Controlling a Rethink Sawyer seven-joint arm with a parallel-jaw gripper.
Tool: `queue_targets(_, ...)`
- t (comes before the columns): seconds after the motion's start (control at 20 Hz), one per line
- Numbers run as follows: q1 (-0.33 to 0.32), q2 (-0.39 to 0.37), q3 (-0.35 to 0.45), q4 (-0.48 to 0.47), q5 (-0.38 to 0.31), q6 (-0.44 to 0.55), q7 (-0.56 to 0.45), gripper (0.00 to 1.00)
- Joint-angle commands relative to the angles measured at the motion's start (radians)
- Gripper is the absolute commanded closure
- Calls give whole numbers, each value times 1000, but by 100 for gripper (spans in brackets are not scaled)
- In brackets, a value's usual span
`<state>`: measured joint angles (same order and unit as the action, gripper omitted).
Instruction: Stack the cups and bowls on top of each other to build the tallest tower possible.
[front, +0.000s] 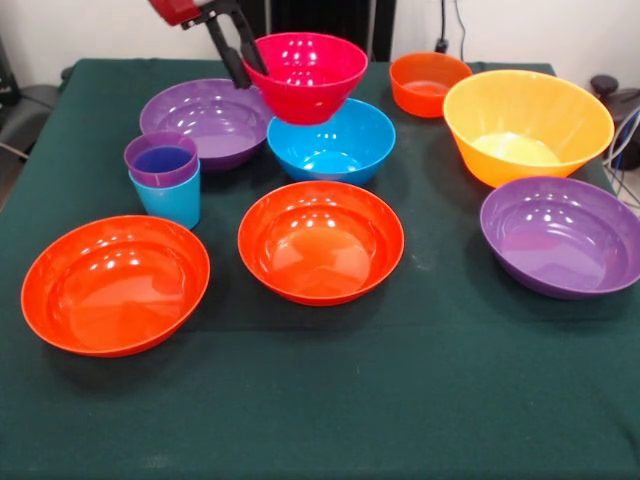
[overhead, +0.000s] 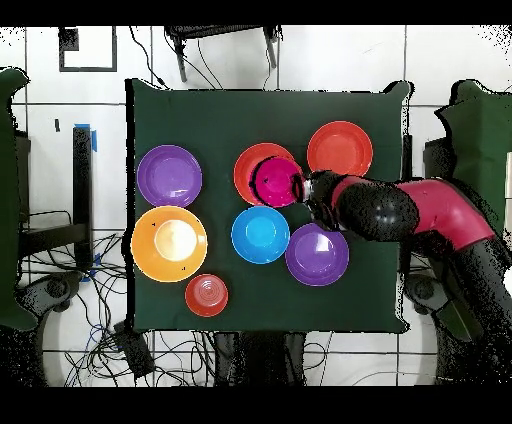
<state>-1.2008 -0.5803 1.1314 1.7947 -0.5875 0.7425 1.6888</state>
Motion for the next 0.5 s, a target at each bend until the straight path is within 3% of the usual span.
queue_targets(0.05, 59, 71, -13, -174, -16, 206, -414, 100)
queue_targets(0.5, 78, 110, -21, -293, -9, 341, -554, 100)
